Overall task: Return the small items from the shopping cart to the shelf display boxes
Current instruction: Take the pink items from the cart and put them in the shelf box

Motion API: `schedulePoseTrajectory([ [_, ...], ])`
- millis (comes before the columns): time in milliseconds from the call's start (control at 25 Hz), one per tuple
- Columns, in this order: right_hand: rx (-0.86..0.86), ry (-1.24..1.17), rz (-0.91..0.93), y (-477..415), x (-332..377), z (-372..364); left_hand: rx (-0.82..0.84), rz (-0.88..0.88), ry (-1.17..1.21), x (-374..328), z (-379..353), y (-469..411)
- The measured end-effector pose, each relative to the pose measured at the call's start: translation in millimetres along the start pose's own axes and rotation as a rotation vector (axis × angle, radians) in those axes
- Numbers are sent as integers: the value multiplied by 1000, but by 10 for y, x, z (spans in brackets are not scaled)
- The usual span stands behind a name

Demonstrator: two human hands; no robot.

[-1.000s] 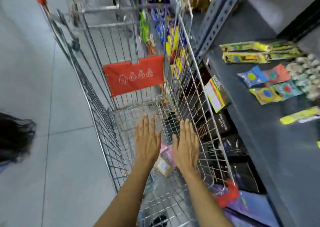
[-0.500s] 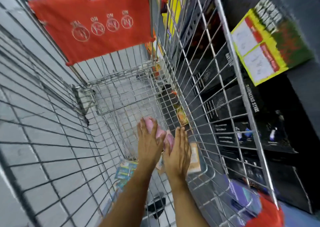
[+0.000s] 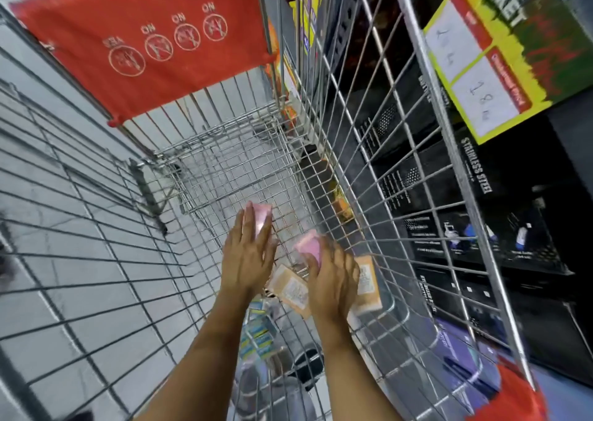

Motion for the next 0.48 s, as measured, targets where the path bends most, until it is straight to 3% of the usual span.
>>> schedulePoseTrajectory([
  [80, -20, -54, -102, -41, 23, 21, -6, 110, 73, -55, -13, -113],
  [240, 15, 45, 180, -54, 286, -51, -12, 158, 125, -86, -52, -136],
  [360, 36, 19, 151, -135, 244, -95, -69, 99, 88, -86, 24, -106],
  [480, 53, 41, 150, -171, 281, -80, -44, 147, 65, -51, 43, -94],
])
Point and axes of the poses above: each hand's wrist, its own y-axis away from the middle knuckle, its own z-axis out of the back of the hand, x = y × z, the point moved 8 cm from there along -y, towards the middle knuckle, and after that the axes turned 3 degrees about x, right-handed, at the moved point
